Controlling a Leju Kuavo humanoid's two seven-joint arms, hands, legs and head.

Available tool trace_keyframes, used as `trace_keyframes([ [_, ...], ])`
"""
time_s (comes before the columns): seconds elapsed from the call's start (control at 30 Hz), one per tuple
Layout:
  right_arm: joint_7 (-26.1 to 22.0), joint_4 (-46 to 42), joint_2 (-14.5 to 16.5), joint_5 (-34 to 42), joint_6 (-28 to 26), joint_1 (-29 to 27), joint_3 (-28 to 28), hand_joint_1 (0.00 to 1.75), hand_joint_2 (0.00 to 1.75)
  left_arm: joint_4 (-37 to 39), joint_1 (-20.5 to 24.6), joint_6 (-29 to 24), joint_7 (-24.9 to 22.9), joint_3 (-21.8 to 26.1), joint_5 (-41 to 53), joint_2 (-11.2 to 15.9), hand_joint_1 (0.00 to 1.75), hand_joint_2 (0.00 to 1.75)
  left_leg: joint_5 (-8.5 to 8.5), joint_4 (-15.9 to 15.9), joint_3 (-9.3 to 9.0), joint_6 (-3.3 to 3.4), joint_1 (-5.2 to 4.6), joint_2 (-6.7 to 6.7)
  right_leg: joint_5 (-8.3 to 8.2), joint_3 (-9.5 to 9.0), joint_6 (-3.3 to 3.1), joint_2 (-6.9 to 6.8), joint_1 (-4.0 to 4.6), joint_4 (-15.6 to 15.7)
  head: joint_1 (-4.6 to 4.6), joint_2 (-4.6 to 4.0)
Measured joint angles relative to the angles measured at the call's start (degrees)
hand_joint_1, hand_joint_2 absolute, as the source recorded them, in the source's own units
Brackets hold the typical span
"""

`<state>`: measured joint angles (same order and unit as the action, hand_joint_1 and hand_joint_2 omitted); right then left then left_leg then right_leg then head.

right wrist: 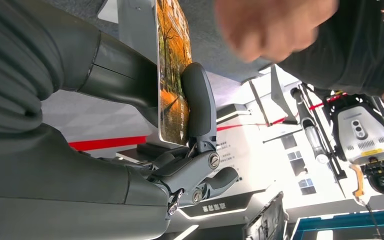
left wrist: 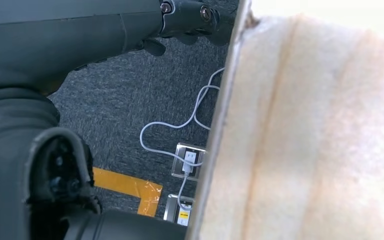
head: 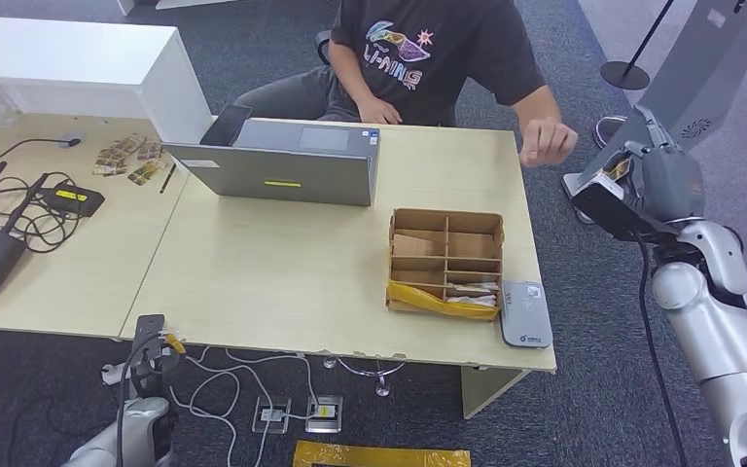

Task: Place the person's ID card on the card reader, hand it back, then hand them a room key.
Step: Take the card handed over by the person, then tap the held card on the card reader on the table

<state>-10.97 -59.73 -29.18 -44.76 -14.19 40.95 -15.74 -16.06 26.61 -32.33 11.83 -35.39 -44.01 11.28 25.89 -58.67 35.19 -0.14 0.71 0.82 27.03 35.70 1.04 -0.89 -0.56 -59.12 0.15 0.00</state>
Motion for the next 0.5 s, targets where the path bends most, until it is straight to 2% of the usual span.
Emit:
trace_keyframes([
  [0.5,0.00,-0.86,-0.02,-0.14,1.72,-0.11,-0.01,1.75,1.75,0.00,0.02,0.02,-0.30,0.62,0.66,-0.02,0.00,0.00,0.00,0.00,0.00,0.00,0.00,0.00,0.00,0.02,0.00,0.00,0.00,0.00,0.00,0.00],
])
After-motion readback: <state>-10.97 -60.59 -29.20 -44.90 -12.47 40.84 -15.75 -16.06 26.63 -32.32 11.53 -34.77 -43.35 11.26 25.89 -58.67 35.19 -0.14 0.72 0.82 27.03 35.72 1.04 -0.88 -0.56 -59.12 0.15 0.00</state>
